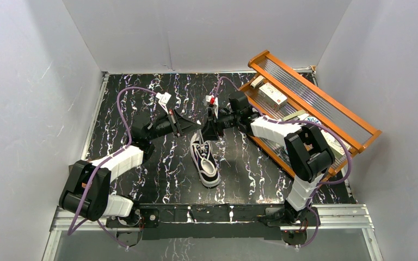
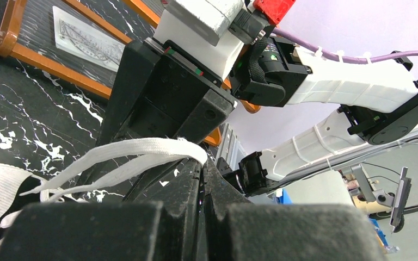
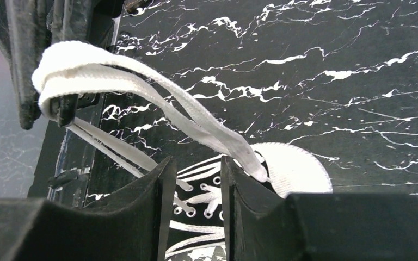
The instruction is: Tie the shoes
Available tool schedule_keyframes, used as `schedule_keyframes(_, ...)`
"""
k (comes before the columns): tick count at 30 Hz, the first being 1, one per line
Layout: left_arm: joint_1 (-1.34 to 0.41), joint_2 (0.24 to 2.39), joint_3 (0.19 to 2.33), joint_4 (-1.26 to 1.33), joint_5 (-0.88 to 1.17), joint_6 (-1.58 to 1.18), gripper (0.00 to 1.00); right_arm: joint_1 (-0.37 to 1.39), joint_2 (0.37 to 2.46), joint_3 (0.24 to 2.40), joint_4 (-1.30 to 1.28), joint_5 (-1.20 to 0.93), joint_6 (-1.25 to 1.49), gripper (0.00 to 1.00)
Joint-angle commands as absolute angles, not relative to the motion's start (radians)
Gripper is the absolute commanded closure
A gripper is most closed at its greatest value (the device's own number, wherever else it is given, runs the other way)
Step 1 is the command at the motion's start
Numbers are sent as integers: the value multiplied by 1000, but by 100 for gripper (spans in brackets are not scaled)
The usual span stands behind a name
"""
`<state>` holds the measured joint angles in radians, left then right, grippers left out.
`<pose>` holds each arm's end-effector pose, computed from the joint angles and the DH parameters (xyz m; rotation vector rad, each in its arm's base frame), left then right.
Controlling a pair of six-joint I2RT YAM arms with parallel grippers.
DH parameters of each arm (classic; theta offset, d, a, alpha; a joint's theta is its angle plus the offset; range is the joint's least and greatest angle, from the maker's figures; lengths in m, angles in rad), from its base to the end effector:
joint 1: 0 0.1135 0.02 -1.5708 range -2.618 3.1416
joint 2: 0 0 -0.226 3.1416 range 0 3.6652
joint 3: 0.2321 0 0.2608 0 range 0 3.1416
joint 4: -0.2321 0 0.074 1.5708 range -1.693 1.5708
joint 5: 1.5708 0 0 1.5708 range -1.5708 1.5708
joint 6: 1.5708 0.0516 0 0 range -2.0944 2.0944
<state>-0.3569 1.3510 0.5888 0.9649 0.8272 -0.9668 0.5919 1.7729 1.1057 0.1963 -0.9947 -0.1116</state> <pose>0.2701 -0.1412 0.2241 0.3116 1.6301 -1.6074 0.3019 0.2551 0.1786 -1.2754 1.5999 1.3067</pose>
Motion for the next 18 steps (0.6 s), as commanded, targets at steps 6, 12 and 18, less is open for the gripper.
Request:
schedule_keyframes(6, -351, 1322, 626, 1023, 836, -979, 100, 614, 1782, 1105, 306, -954, -102, 52)
schedule_keyframes(12, -352, 1307, 619, 1023, 832, -982, 100, 615, 1754, 1056, 348, -842, -91, 51)
schedule_keyframes(18, -351, 1300, 604, 1024, 822, -980, 100, 617, 1774, 1052, 356, -839, -86, 53)
